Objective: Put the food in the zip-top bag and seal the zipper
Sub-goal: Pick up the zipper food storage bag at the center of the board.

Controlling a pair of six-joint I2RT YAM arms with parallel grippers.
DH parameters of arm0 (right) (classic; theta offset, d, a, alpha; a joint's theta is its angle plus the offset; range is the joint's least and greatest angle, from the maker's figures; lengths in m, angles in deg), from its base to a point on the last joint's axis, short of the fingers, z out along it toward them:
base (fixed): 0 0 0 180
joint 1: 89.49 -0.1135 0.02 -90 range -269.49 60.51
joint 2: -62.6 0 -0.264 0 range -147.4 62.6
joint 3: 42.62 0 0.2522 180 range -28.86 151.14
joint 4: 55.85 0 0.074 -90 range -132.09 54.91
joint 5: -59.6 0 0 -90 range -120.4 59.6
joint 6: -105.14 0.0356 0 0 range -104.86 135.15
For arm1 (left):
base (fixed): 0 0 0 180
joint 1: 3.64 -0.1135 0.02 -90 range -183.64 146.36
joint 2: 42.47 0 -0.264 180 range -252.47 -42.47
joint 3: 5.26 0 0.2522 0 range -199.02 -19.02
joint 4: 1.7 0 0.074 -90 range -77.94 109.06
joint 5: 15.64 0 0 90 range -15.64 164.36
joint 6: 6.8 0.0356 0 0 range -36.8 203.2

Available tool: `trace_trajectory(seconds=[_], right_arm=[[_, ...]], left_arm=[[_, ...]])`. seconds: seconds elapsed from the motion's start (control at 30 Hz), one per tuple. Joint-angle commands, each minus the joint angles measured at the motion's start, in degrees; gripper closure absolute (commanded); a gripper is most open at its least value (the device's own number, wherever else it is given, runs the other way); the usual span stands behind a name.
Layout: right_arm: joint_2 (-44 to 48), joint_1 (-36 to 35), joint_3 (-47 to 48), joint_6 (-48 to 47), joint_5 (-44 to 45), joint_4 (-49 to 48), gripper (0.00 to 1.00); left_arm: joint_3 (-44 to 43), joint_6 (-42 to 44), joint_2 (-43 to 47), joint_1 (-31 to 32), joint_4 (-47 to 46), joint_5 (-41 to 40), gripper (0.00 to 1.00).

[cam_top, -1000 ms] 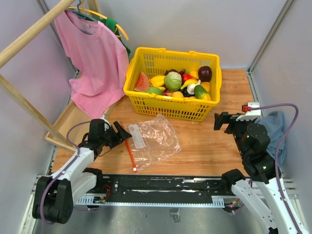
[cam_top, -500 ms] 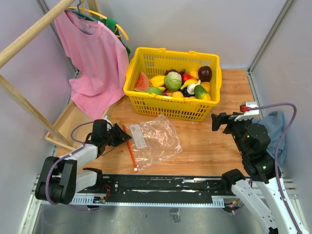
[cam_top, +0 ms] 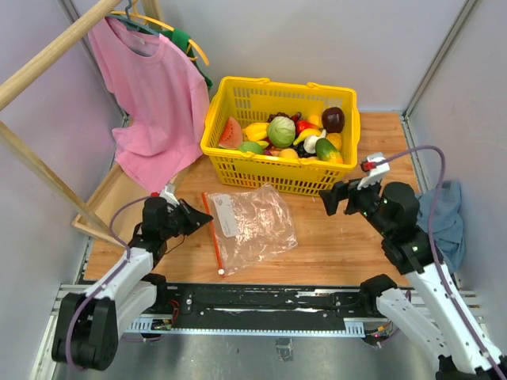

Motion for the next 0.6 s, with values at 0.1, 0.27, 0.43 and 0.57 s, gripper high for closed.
trace_trajectory(seconds=[0.1,0.27,0.43,0.57], right_arm=[[-12.61,-12.16,5.38,-4.64,-7.66,-1.74,0.00],[-20.82,-23.38,8.01,-8.14,-0.54,-4.38,0.03],[-26.82,-29.01,10.60,-8.29,0.41,-7.45,0.05],[-31.32,-32.96,11.22,-6.11,0.54,-11.00,0.06]], left_arm=[[-2.48,-7.86,15.94,0.56,8.90,-1.34,1.00],[-6.50,-11.91,21.81,0.97,14.24,-3.73,1.00],[-7.33,-17.57,24.92,2.12,14.64,-6.09,1.00],[-7.03,-21.77,26.19,4.23,13.67,-9.19,1.00]])
